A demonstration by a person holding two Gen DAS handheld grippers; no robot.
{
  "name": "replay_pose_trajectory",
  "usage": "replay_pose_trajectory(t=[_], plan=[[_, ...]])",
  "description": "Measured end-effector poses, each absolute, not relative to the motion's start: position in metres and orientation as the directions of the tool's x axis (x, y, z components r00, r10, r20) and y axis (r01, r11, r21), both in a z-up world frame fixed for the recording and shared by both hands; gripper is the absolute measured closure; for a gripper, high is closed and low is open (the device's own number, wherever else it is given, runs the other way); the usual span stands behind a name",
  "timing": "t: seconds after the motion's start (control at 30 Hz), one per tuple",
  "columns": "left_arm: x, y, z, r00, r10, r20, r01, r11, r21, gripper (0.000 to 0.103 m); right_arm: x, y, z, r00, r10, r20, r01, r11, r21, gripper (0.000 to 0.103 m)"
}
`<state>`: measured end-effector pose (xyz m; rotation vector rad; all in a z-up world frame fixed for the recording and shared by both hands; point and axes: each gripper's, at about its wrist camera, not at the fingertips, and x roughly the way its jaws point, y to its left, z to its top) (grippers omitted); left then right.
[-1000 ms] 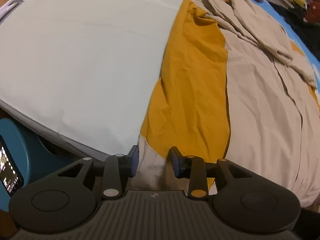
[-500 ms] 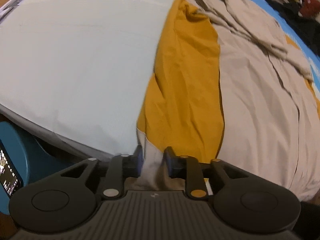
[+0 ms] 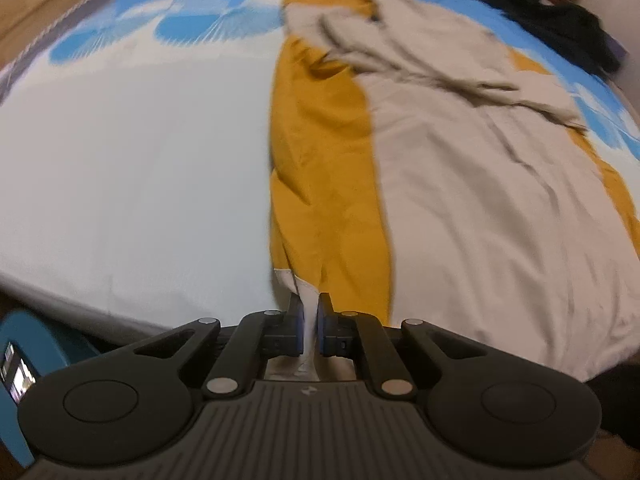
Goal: Fold large clothes
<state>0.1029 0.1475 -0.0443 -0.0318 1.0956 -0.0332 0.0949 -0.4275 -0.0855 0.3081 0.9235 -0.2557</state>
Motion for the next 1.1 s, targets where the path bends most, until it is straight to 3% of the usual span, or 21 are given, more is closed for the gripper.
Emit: replay_pose_trajectory(t=[0.4,0.63,0.9,1.1], plan=[[0.079,0.158,0.094,0.638,-0.245,-0.73,0.131,0.969,-0.21,0.098,0.071,-0.451,0.036,0.793,0.137,-0.593,0.195,0.866,0.46,0.103],[0.042,0.161,0.149,0.644,-0.327,-0.691,0.217,0.945,-0.245,0.099,0.027,-0.471,0.093,0.833,0.176,-0.525,0.142,0.848,0.511,0.103],[0.017,0.196,0.157,0.638,-0.383,-0.668,0.192,0.919,-0.344,0.098,-0.044,-0.499,0.117,0.859,0.155,-0.487,0.161,0.823,0.545,0.103],[0.071,0.213,0.112,0.63,-0.39,-0.672,0.12,0.903,-0.412,0.098,-0.011,-0.508,0.101,0.84,0.136,-0.525,0.203,0.819,0.537,0.103]])
